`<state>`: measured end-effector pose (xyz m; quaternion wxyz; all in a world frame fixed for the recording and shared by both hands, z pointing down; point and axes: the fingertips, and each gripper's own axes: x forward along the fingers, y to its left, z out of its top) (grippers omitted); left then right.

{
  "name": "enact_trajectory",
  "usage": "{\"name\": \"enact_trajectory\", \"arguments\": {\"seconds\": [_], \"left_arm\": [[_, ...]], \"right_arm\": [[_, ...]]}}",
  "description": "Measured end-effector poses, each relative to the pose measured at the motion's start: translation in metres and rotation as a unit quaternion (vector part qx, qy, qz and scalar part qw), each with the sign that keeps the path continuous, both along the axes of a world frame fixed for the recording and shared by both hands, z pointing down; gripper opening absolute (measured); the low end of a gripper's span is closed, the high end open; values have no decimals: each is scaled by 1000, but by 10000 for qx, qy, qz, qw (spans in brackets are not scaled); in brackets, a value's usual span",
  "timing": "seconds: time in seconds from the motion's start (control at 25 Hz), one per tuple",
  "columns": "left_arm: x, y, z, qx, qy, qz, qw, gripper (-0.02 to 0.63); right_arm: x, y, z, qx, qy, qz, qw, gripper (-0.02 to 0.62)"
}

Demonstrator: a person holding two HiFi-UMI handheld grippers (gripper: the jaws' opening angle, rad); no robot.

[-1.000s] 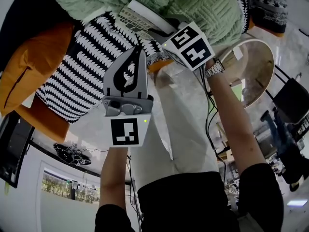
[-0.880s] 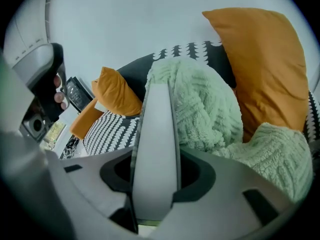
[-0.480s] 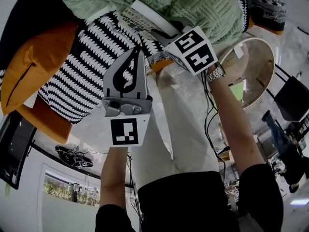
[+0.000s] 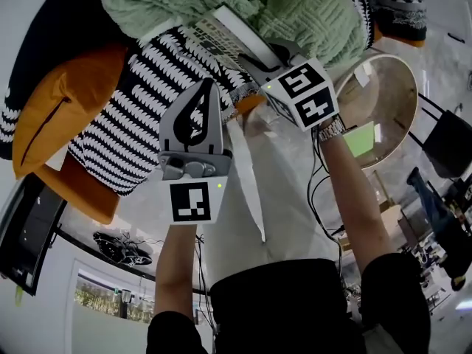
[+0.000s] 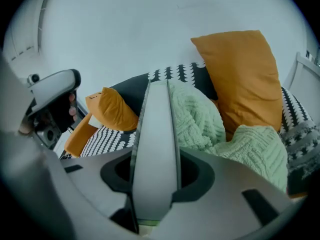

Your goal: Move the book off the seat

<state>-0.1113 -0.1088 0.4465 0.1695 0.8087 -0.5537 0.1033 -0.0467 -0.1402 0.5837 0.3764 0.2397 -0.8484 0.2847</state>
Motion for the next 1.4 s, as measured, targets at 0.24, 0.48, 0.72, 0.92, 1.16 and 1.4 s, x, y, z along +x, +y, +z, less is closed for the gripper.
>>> {"name": "enact_trajectory", "arguments": {"seconds": [0.24, 0.48, 0.72, 0.92, 1.16, 1.4], "left_arm": [[-2, 2, -20, 29, 71, 21, 10000, 11], [-8, 7, -43, 122, 200, 63, 9997, 10], [-32, 11, -72, 235, 180, 204, 9994, 10], [-40, 11, -105, 388, 216, 144, 9989, 11], [-49, 9, -153, 601, 164, 140, 9980, 10], [-56, 15, -196, 789, 184, 74, 9967, 10]], "right_arm": [[10, 7, -35, -120, -377, 767, 9963, 163], [16, 13, -72, -57, -707, 1487, 9863, 163], [-9, 22, -118, 183, -1017, 1965, 9750, 163], [-15, 21, -159, 427, -1208, 2220, 9666, 163], [-15, 8, -220, 616, -1468, 2430, 9569, 163], [-19, 7, -275, 955, -1630, 2421, 9517, 163]]}}
